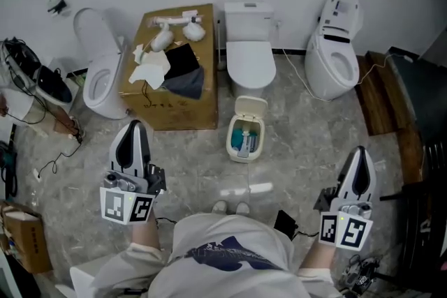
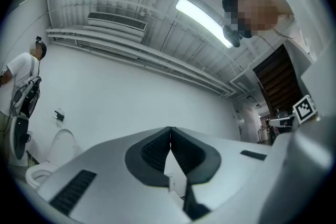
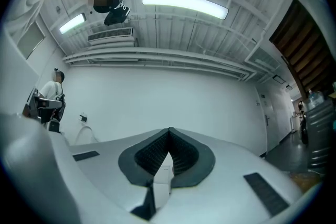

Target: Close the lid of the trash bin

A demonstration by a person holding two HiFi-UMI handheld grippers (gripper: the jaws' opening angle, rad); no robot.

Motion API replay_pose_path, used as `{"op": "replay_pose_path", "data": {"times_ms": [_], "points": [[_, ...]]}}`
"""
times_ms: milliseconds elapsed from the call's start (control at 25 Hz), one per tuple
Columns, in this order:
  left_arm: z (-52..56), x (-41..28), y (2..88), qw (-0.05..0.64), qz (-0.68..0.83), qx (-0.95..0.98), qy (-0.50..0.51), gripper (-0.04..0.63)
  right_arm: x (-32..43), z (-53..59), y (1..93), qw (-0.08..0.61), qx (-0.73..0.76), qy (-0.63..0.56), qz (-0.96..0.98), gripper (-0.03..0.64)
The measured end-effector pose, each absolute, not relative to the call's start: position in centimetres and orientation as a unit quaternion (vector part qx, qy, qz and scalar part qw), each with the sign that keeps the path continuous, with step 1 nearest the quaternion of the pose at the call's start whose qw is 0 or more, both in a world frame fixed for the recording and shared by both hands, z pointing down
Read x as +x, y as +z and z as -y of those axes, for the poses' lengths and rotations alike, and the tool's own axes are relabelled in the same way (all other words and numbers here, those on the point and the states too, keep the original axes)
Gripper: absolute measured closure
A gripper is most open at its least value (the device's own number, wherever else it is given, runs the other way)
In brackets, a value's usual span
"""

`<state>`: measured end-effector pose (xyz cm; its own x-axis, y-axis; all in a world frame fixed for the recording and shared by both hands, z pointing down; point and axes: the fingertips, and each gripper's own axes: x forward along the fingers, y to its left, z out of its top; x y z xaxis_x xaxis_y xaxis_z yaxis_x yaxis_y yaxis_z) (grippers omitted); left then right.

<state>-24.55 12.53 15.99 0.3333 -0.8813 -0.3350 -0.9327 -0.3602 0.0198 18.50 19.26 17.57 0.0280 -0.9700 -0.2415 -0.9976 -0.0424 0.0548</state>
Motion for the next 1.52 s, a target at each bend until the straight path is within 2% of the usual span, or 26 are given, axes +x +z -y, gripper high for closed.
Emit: {"op": "replay_pose_path", "data": {"times_ms": [240, 280, 320, 360, 440, 480, 520, 720, 920, 1240, 1520], "points": [[-12.6, -24.3, 15.9, 0.097, -0.556, -0.814, 0.136, 0.595, 17.8, -18.9, 17.6, 0.095, -0.681, 0.083, -0.721, 0.594], [-12.6, -24.0, 15.9, 0.1, -0.552, -0.817, 0.135, 0.595, 17.3, -18.7, 17.7, 0.09, -0.669, 0.081, -0.733, 0.529], [-12.6, -23.8, 16.0, 0.101, -0.549, -0.819, 0.135, 0.595, 16.7, -18.5, 17.9, 0.082, -0.656, 0.079, -0.746, 0.39], [-12.6, -23.7, 16.0, 0.101, -0.546, -0.82, 0.136, 0.595, 16.3, -18.3, 18.1, 0.073, -0.646, 0.078, -0.756, 0.318], [-12.6, -23.2, 16.3, 0.1, -0.54, -0.825, 0.132, 0.567, 15.9, -18.1, 18.4, 0.055, -0.638, 0.083, -0.764, 0.259], [-12.6, -22.8, 16.5, 0.099, -0.534, -0.83, 0.127, 0.516, 15.8, -18.0, 18.6, 0.046, -0.636, 0.085, -0.766, 0.216], [-12.5, -22.2, 16.7, 0.097, -0.527, -0.836, 0.12, 0.482, 15.8, -17.9, 18.7, 0.039, -0.634, 0.087, -0.768, 0.204], [-12.2, -20.3, 17.4, 0.086, -0.511, -0.849, 0.108, 0.421, 16.9, -17.6, 19.1, 0.036, -0.632, 0.084, -0.769, 0.204], [-11.8, -19.1, 17.7, 0.079, -0.513, -0.849, 0.097, 0.416, 18.7, -16.5, 20.3, 0.003, -0.619, 0.077, -0.782, 0.204], [-10.3, -15.4, 20.0, 0.055, -0.519, -0.851, 0.066, 0.416, 20.9, -10.5, 27.7, -0.177, -0.533, 0.076, -0.824, 0.189], [-7.1, -14.7, 22.6, 0.049, -0.519, -0.852, 0.04, 0.416, 17.4, -2.7, 34.6, -0.267, -0.441, 0.062, -0.855, 0.17]]}}
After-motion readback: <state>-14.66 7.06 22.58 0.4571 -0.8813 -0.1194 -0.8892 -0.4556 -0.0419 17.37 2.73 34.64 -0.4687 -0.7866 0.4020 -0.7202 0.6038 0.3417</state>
